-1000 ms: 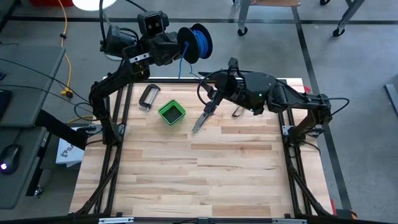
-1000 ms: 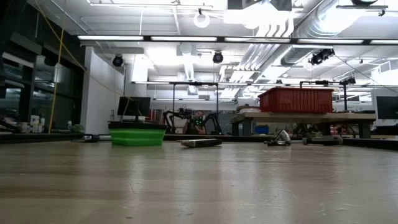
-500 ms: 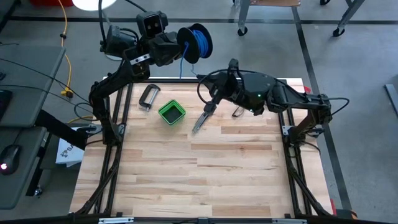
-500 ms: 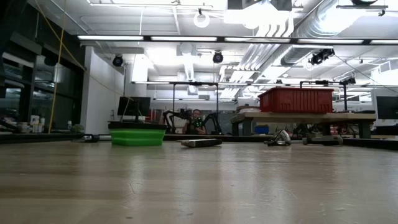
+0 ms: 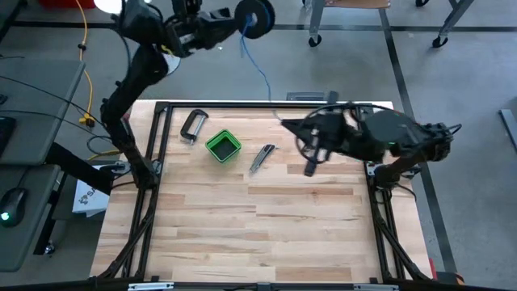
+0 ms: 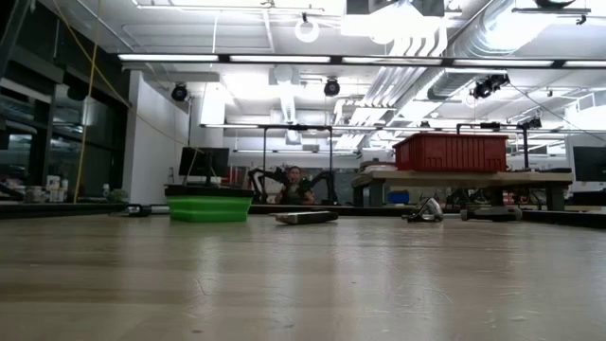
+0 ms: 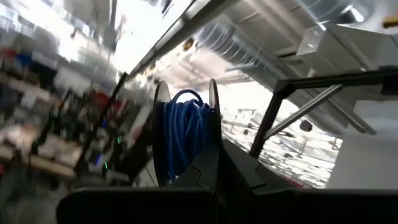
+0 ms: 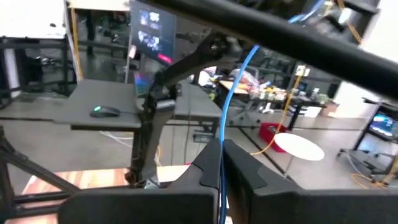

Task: Coil cords
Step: Coil the blue wire onto the spool

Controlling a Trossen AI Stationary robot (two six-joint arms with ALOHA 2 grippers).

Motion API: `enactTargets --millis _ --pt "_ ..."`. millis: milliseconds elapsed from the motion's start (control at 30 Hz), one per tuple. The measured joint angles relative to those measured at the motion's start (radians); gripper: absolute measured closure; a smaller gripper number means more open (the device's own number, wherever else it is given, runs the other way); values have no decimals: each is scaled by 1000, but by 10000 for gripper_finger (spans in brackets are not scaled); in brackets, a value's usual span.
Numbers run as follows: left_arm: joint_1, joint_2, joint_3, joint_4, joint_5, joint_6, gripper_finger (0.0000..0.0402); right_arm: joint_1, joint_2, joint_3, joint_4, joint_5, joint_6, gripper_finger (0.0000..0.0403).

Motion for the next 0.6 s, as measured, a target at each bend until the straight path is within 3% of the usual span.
enactTargets --millis 133,400,600 --pt "25 -37 0 -153 66 -43 400 41 -38 0 -17 63 -3 402" --pt "-3 -83 1 -522 71 -15 400 56 -83 0 -12 74 -57 403" --pt "-81 -79 0 -634 73 -18 400 32 -85 0 15 74 -117 403"
